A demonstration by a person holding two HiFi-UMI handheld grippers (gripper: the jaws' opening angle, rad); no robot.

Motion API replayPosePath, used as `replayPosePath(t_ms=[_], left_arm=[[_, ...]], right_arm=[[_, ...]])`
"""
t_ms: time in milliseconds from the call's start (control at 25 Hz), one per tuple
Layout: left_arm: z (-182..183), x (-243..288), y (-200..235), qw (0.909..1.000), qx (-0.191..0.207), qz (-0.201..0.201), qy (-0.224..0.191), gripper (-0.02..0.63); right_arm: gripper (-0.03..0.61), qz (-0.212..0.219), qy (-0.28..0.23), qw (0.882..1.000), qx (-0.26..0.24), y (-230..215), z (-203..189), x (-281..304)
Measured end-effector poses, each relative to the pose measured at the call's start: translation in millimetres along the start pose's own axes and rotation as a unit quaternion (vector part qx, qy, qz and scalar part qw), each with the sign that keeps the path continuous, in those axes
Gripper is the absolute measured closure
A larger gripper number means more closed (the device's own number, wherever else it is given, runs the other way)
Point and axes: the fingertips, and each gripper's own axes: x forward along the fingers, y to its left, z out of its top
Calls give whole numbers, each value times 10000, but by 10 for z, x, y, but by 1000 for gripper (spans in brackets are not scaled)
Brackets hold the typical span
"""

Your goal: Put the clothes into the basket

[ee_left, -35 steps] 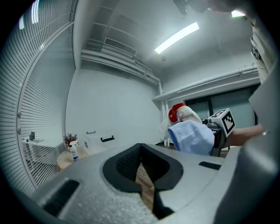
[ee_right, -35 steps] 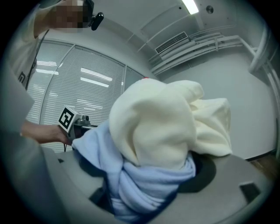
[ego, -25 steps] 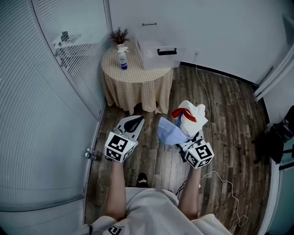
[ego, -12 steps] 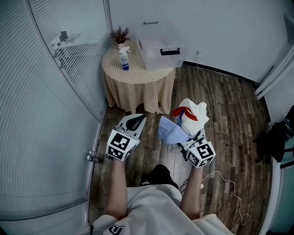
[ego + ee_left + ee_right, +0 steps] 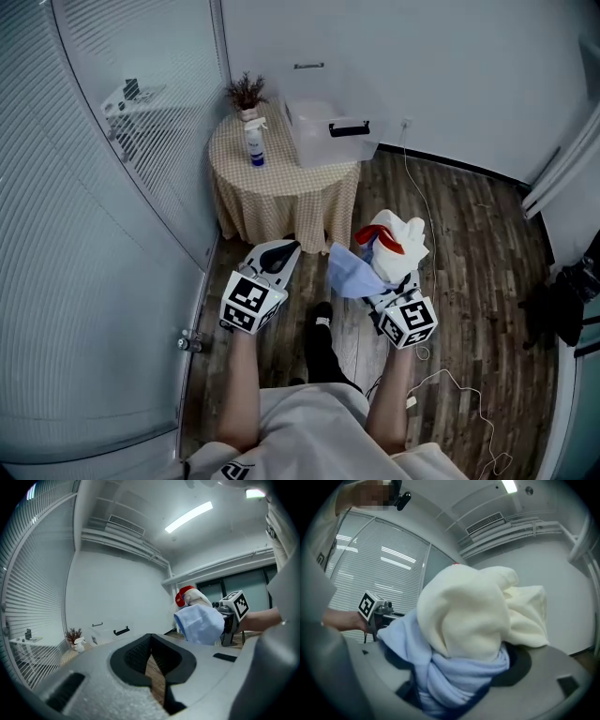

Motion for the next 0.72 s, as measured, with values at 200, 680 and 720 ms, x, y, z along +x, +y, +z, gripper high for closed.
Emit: replayPosePath(t_ms=[200,680,720], left_arm=[[55,148,115,9999,68,30,-119,603],[-90,1031,942,9997,-66,236,59,603],[-114,1112,1035,9995,-122,274,84,603]], right_arm=[[156,-71,-120,9999,3,-156,7,167],[156,131,91,9999,28,-896,-117,1165],[156,117,75,9999,-21,-966,-83,1277]])
